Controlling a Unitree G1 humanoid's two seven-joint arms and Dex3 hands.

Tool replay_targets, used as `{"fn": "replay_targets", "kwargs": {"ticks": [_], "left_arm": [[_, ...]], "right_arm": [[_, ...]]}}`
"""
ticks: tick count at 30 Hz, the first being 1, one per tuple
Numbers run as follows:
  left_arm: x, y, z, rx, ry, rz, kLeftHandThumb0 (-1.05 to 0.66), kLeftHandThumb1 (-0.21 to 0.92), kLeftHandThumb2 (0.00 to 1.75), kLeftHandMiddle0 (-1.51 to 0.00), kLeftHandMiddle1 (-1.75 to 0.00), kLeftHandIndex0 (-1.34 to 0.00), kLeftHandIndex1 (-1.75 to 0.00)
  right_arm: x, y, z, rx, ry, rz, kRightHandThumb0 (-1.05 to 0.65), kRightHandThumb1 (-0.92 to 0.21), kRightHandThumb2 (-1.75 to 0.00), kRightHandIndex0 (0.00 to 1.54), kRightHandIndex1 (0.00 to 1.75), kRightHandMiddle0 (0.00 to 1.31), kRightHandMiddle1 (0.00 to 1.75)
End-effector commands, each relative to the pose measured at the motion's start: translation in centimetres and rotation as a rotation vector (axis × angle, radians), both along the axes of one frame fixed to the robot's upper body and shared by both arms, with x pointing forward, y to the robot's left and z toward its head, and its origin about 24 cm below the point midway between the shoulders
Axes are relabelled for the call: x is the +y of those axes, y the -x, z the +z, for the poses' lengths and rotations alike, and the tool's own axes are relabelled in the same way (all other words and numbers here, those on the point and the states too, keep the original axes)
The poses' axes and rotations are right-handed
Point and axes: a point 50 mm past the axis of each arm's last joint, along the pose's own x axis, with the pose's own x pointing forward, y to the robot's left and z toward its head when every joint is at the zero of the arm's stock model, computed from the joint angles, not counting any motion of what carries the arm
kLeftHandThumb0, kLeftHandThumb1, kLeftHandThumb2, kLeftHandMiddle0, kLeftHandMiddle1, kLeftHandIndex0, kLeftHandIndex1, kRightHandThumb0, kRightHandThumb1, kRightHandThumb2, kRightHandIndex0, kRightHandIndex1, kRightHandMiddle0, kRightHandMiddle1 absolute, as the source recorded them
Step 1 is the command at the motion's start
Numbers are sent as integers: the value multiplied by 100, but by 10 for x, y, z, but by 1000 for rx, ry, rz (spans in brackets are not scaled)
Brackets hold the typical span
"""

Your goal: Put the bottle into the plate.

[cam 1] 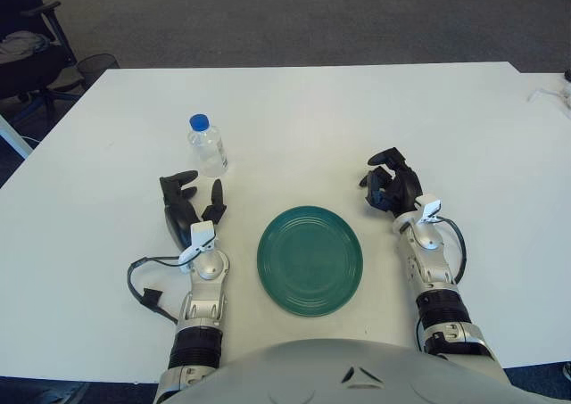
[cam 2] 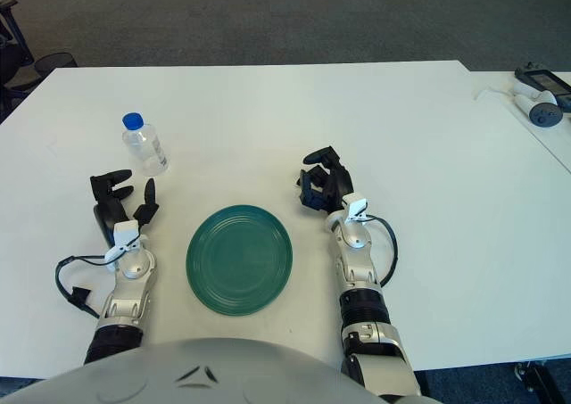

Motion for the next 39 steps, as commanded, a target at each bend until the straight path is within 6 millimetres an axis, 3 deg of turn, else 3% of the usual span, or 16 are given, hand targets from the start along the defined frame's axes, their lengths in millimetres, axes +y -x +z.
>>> {"fn": "replay_targets", "kwargs": {"ticks": [1, 7, 13, 28, 39], "left_arm": [[1, 1, -10, 52, 17, -9, -104, 92, 13, 0, -79, 0, -74], [2, 1, -13, 59, 24, -19, -105, 92, 11, 0, -58, 0, -44], [3, 0, -15, 55, 25, -25, -105, 92, 9, 0, -46, 0, -32], [8, -3, -20, 62, 12, -18, -105, 92, 12, 0, -43, 0, -34], [20, -25, -18, 86, 6, -2, -105, 92, 10, 0, -49, 0, -44]], "right_arm": [[-1, 8, -18, 95, 2, -9, -1, -47, -109, 51, 172, 36, 162], [-2, 8, -18, 93, 3, -8, -1, -47, -110, 49, 174, 39, 160], [-2, 8, -19, 93, 6, -8, -1, -47, -110, 49, 174, 39, 160], [-4, 7, -20, 91, 5, 7, -1, -46, -110, 50, 175, 42, 156], [-4, 7, -22, 80, 9, 3, -1, -44, -111, 51, 175, 45, 154]]}}
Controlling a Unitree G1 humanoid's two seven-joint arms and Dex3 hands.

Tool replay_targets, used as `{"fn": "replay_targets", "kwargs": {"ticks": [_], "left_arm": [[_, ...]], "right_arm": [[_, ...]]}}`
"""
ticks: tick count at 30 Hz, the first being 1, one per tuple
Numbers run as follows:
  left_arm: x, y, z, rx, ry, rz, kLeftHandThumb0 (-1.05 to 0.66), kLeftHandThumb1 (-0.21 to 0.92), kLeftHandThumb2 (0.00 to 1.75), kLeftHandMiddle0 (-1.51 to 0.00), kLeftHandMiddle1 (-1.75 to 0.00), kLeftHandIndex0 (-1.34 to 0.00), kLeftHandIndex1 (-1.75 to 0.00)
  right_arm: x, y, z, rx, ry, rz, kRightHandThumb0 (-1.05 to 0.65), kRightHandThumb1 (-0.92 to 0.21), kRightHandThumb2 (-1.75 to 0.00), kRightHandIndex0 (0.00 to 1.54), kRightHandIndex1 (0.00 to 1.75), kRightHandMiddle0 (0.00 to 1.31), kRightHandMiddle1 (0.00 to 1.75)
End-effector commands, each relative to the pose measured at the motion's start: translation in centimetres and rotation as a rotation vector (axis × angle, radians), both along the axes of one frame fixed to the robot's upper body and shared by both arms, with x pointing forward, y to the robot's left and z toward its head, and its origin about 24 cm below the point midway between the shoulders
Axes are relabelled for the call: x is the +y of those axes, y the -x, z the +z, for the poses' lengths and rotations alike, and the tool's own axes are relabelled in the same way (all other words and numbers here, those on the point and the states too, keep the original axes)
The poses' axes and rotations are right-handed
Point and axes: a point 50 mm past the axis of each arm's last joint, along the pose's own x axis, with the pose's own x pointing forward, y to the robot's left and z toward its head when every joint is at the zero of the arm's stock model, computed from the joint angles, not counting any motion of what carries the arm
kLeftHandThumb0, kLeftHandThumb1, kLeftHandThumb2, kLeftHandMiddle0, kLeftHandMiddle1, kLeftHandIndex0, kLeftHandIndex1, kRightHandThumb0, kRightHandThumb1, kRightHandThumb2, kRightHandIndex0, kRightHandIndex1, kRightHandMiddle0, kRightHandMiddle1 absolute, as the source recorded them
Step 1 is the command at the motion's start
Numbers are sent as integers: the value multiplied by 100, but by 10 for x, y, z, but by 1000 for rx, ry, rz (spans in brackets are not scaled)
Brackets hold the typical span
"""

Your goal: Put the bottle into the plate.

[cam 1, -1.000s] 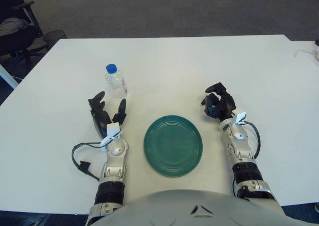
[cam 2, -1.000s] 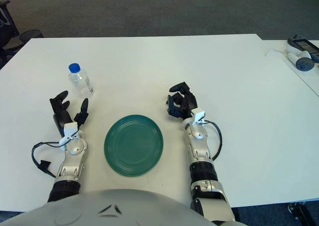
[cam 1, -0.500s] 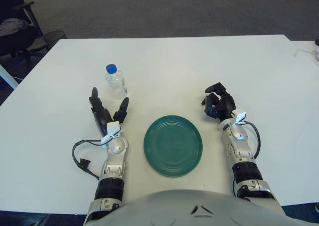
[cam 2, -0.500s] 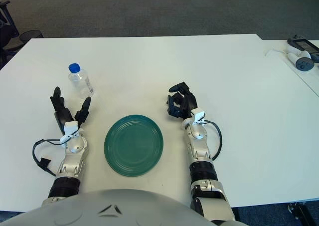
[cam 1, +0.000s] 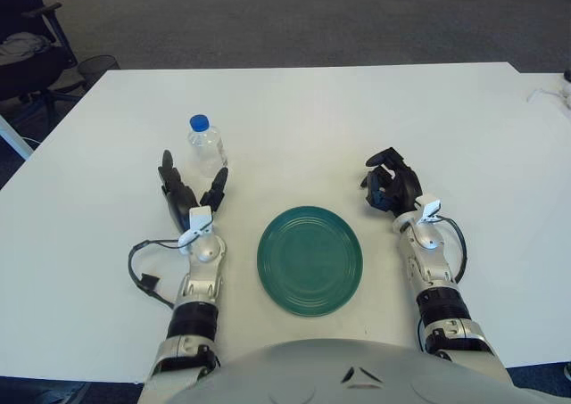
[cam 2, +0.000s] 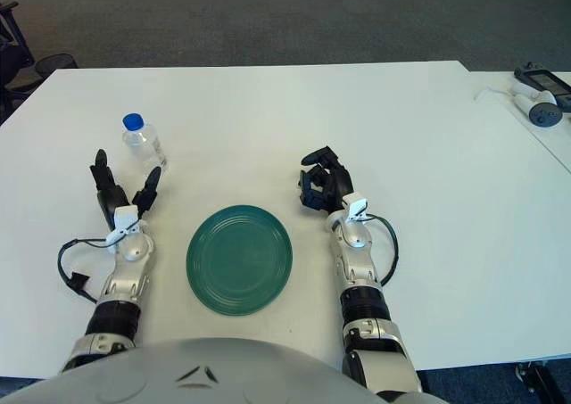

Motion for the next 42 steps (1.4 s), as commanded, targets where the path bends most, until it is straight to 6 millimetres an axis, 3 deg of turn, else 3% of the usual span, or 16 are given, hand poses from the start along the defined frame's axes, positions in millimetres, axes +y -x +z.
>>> {"fn": "replay_targets", "kwargs": {"ticks": [1, 13, 42], "left_arm": [[4, 5, -14, 81, 3, 24, -105, 92, 10, 0, -50, 0, -45], [6, -13, -5, 43, -6, 7, -105, 92, 9, 0, -65, 0, -70], [8, -42, 13, -5, -23, -41, -105, 92, 11, 0, -82, 0, -67]], "right_arm": [[-4, 9, -19, 97, -2, -13, -1, -44, -112, 51, 175, 45, 154], [-4, 10, -20, 100, -8, -3, -1, -44, -112, 49, 174, 43, 159], [-3, 13, -19, 108, 3, -5, -1, -44, -110, 50, 175, 46, 152]]}}
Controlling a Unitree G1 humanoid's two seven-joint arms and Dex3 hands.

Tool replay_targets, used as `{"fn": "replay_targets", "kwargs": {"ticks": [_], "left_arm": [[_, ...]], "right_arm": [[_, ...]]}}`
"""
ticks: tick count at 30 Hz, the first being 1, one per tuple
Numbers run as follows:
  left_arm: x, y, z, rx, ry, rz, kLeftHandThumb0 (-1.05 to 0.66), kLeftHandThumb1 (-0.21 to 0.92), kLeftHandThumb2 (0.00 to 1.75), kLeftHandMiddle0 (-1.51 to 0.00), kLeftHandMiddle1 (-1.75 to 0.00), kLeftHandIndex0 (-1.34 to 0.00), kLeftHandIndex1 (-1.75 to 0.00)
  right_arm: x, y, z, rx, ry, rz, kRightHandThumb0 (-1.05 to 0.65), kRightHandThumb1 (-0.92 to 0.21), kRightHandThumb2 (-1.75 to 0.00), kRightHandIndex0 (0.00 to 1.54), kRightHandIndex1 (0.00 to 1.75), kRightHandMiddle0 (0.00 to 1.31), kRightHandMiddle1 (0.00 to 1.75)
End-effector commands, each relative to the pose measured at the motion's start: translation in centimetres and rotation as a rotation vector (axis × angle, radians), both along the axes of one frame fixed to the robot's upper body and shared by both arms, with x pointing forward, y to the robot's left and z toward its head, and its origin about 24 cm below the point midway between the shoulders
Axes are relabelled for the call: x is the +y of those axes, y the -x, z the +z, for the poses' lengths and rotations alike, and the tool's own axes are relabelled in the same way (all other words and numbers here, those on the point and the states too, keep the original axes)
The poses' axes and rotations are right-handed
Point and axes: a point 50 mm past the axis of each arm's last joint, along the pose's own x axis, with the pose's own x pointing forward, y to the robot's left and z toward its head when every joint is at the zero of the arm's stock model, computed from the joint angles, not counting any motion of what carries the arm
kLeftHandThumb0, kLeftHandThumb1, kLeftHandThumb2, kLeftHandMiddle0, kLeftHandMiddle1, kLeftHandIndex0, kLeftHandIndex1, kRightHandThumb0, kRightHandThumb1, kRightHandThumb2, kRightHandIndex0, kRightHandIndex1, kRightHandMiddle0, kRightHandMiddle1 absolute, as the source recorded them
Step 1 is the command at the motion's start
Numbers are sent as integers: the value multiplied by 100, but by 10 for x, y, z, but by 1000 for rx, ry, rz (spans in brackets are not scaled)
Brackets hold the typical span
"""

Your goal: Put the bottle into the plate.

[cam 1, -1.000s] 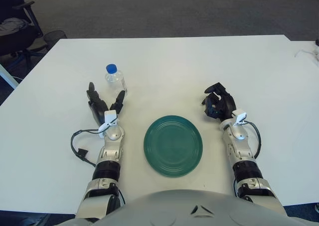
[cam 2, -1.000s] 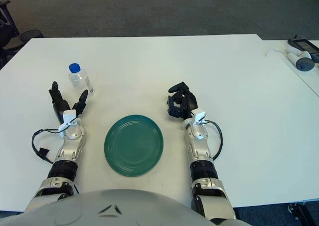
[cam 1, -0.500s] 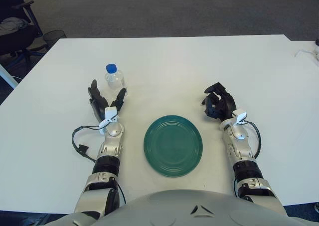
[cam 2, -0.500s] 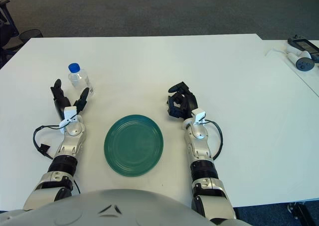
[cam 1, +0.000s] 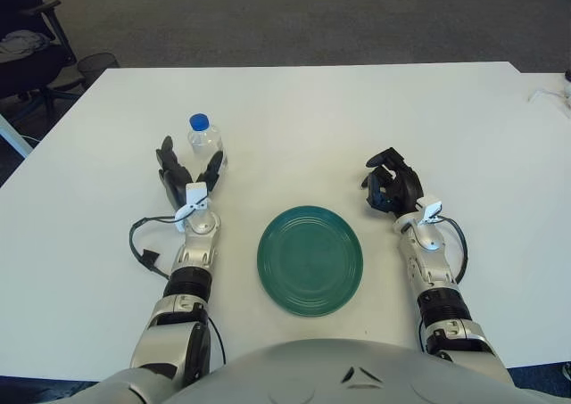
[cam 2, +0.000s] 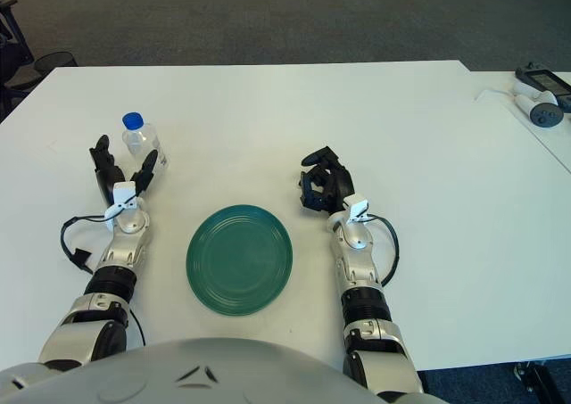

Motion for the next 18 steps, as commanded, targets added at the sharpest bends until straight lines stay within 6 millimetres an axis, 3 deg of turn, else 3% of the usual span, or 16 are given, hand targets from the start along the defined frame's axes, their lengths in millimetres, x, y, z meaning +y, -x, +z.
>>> {"fn": "replay_targets", "kwargs": {"ticks": [1, 18], "left_arm": [[0, -7, 7, -19, -10, -23, -105, 92, 10, 0, -83, 0, -66], [1, -28, 20, -19, -41, -111, -105, 92, 14, 0, -88, 0, -73]], "right_arm": [[-1, 11, -20, 115, 0, -13, -1, -44, -110, 50, 175, 47, 152], [1, 12, -22, 119, -17, 0, -1, -44, -111, 50, 175, 46, 153]]}}
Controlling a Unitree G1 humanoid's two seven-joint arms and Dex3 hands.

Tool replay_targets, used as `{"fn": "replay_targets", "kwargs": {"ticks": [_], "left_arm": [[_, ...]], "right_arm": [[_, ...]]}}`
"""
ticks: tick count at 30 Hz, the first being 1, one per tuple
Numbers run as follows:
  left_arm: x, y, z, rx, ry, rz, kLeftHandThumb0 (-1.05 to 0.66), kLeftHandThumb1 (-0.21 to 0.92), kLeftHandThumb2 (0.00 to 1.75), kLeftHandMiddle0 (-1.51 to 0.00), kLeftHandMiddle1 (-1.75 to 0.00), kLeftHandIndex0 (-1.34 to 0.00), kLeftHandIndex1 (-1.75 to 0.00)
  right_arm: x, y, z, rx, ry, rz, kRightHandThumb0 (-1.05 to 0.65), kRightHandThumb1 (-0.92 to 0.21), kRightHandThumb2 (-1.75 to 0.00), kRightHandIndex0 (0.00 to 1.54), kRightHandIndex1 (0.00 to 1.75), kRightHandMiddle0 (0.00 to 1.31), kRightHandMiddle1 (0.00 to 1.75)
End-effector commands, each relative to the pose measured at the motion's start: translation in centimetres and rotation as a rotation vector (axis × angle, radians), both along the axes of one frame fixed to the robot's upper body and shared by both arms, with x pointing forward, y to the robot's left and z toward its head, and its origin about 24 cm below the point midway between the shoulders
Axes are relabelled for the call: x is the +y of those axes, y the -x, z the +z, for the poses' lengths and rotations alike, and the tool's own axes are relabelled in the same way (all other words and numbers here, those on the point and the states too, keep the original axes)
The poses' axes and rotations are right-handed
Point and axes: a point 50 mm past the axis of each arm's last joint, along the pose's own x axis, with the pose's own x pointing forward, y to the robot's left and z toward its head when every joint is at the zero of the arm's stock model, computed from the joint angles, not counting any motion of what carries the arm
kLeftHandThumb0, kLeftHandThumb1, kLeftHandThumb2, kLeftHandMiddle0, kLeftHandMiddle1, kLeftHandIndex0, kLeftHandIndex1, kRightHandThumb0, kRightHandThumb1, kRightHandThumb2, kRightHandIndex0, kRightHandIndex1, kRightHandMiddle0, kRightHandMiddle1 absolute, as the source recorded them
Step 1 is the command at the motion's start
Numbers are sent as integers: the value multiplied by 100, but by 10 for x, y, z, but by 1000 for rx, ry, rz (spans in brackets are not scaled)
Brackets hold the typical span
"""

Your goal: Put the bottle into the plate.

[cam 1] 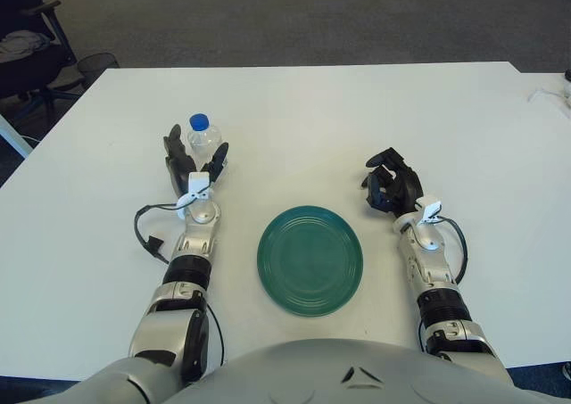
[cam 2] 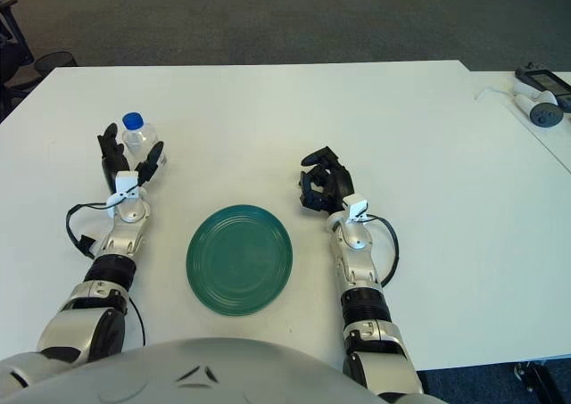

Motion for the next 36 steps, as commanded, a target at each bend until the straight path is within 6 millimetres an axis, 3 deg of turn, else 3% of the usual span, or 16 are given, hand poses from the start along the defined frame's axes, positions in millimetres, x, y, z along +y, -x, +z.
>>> {"fn": "replay_targets", "kwargs": {"ticks": [1, 36], "left_arm": [[0, -11, 9, -16, -11, -29, -105, 92, 14, 0, -88, 0, -74], [-24, -32, 14, -52, 74, -129, -101, 92, 6, 0, -89, 0, -90]], "right_arm": [[0, 12, -22, 117, -13, -3, -1, -44, -111, 50, 175, 46, 153], [5, 13, -24, 96, -41, 0, -1, -44, -112, 50, 173, 44, 157]]}}
